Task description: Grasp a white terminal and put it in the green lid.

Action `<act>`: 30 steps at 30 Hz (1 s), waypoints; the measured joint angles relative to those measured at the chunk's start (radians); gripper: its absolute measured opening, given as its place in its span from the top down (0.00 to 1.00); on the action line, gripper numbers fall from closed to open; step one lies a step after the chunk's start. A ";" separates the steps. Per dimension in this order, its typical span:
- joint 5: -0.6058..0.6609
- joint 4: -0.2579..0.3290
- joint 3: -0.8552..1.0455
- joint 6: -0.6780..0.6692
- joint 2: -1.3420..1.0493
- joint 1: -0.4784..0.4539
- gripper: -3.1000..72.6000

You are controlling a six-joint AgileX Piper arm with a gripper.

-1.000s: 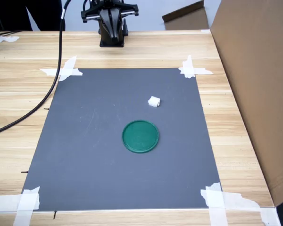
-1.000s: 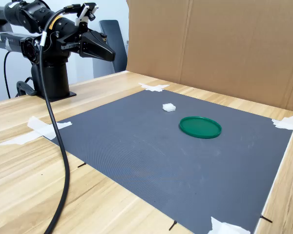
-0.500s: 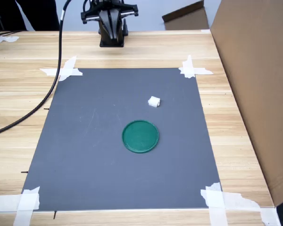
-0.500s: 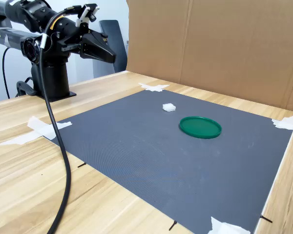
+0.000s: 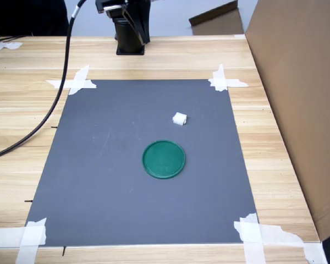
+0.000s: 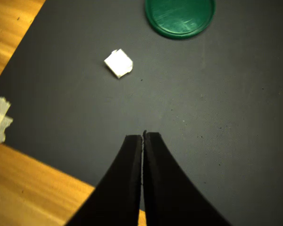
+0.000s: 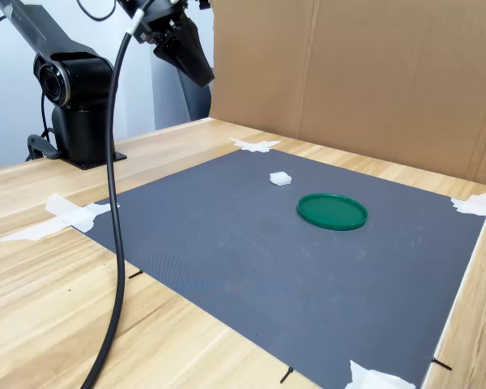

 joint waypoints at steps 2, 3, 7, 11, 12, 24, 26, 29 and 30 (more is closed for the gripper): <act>0.042 -0.004 -0.037 -0.027 0.029 0.000 0.99; 0.056 -0.006 -0.050 -0.036 0.039 0.000 0.99; 0.199 -0.075 -0.170 -0.119 0.159 0.000 0.99; 0.248 -0.113 -0.233 -0.143 0.227 0.000 0.96; 0.259 -0.118 -0.244 -0.144 0.239 0.000 0.95; 0.246 -0.124 -0.444 -0.144 0.484 0.000 0.40; 0.244 -0.114 -0.488 -0.143 0.543 0.000 0.34; 0.251 -0.109 -0.561 -0.128 0.628 0.000 0.33; 0.252 -0.104 -0.571 -0.126 0.636 0.000 0.33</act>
